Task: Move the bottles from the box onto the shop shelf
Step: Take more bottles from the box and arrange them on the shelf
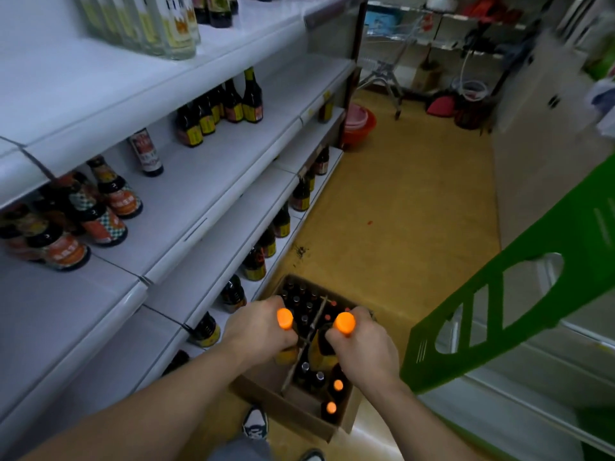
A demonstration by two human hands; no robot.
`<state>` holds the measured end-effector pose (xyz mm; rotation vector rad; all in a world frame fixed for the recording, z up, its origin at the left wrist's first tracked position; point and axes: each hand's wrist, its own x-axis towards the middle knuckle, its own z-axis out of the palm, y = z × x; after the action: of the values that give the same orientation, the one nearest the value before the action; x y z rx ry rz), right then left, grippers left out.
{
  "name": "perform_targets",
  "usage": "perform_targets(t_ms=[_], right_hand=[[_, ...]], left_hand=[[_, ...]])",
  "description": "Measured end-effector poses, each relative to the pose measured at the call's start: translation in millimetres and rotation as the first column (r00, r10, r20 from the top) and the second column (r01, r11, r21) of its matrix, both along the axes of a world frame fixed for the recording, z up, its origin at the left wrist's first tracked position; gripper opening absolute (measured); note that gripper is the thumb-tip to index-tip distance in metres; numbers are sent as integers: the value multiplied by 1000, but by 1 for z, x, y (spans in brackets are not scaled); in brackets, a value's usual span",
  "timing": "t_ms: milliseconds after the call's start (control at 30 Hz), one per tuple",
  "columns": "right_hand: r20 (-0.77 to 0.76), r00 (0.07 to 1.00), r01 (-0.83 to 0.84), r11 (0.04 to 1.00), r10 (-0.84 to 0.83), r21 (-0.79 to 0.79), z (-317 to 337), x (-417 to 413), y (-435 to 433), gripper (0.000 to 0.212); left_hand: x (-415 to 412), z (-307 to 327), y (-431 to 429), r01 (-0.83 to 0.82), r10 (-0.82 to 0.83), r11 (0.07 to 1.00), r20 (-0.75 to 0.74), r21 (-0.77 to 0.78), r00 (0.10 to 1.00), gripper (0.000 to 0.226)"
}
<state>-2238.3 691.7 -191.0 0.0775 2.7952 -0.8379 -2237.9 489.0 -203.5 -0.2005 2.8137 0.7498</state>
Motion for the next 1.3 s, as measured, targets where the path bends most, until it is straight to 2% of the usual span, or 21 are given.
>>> perform_targets(t_ms=[400,667,1033,1167,1300], right_hand=[[-111,993,-54,983,35,-177,65,-13,-28,30],[-288,951,-185,952,111,-245,138,6,-63,28],[-454,851,-381,906,264,-186,217,67,-132,38],[-517,802,-435,886,300,-160,240,92,-154,37],[-569,747,-503,851,344,-147,264,115,-174,42]], left_hand=[[16,60,-23,-217,242,965,-180,147,954,30],[49,116,-67,-275,383,889,-266,367,885,38],[136,193,-135,-245,384,916,-515,317,766,39],[174,219,-155,-251,387,919,-575,304,721,43],[210,246,-171,-279,448,891,-593,358,669,45]])
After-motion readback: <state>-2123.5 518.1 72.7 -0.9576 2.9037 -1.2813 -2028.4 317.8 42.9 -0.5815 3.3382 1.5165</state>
